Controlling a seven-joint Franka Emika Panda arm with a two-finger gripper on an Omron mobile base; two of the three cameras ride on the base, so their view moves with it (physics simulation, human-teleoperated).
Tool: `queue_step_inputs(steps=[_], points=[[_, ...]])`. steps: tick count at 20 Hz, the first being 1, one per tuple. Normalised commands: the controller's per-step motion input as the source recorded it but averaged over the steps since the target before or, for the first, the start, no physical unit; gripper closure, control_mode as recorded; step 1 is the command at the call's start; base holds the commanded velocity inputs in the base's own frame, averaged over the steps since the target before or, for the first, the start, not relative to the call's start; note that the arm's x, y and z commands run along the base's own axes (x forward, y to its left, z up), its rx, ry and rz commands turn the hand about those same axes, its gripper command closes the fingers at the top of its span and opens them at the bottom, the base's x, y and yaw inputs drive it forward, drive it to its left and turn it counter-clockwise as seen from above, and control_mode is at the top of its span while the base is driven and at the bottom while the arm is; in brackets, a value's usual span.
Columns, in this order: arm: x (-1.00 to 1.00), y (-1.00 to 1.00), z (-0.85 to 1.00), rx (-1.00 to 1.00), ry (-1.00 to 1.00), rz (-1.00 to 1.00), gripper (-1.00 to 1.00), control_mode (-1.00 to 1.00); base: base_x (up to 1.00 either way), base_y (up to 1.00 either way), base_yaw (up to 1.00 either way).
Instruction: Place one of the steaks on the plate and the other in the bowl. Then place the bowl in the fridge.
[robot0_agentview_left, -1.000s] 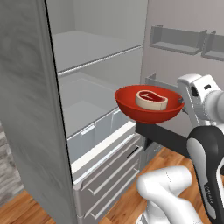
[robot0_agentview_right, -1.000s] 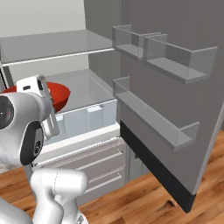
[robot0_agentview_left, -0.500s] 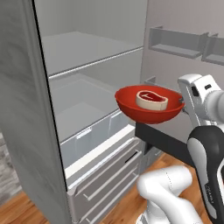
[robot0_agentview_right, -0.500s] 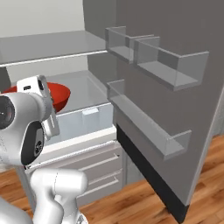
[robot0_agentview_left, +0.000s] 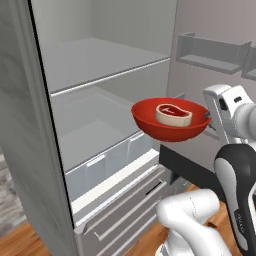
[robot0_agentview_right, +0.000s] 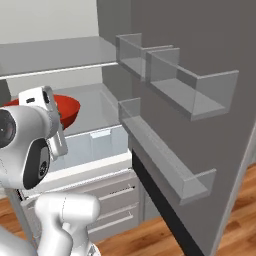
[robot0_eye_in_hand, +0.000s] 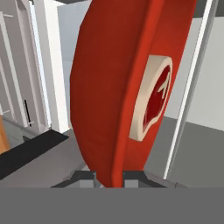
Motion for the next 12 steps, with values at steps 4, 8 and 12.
queue_step_inputs(steps=[4, 8, 12], points=[[0.0, 0.0, 0.0, 0.0, 0.0, 0.0, 1.0, 1.0, 0.59, -0.02, 0.16], [0.0, 0.0, 0.0, 0.0, 0.0, 0.0, 1.0, 1.0, 0.42, -0.05, 0.19], [0.0, 0.0, 0.0, 0.0, 0.0, 0.0, 1.0, 1.0, 0.09, -0.16, 0.23]])
